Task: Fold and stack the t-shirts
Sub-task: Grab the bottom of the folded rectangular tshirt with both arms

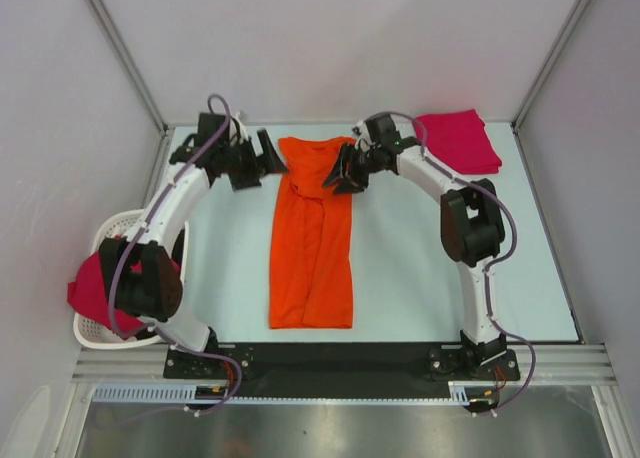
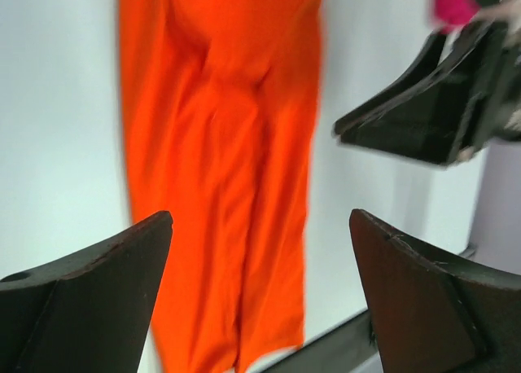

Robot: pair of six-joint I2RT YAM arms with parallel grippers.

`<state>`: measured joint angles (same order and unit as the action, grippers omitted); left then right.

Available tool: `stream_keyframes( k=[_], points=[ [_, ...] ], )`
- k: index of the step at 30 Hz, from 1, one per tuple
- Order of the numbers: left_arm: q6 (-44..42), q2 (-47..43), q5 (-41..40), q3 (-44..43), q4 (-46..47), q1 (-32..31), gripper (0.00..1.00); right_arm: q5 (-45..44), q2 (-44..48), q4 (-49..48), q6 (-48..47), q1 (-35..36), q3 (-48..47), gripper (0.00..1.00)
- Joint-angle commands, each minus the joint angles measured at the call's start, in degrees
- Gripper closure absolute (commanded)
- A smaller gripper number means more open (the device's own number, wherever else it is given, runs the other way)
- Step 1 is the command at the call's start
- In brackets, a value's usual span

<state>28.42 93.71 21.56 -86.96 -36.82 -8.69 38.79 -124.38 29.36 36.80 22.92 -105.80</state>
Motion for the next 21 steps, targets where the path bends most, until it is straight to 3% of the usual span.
stream_keyframes(
  k=[1,9,21],
  points=[
    [-2.3,-8.1,-1.3,15.7,2.3,-0.3,0.04,6.7,-1.1,1.5,1.6,1.1,5.8,0.52],
    [-4.2,-12.7,-2.3,21.0,0.8,-0.3,0.03,5.7,-6.1,-0.7,4.1,4.0,4.6,0.53],
    [-4.8,-11.0,-1.3,19.8,0.3,-0.4,0.03,4.6,-23.4,6.4,3.7,7.6,-19.5,0.55]
  ],
)
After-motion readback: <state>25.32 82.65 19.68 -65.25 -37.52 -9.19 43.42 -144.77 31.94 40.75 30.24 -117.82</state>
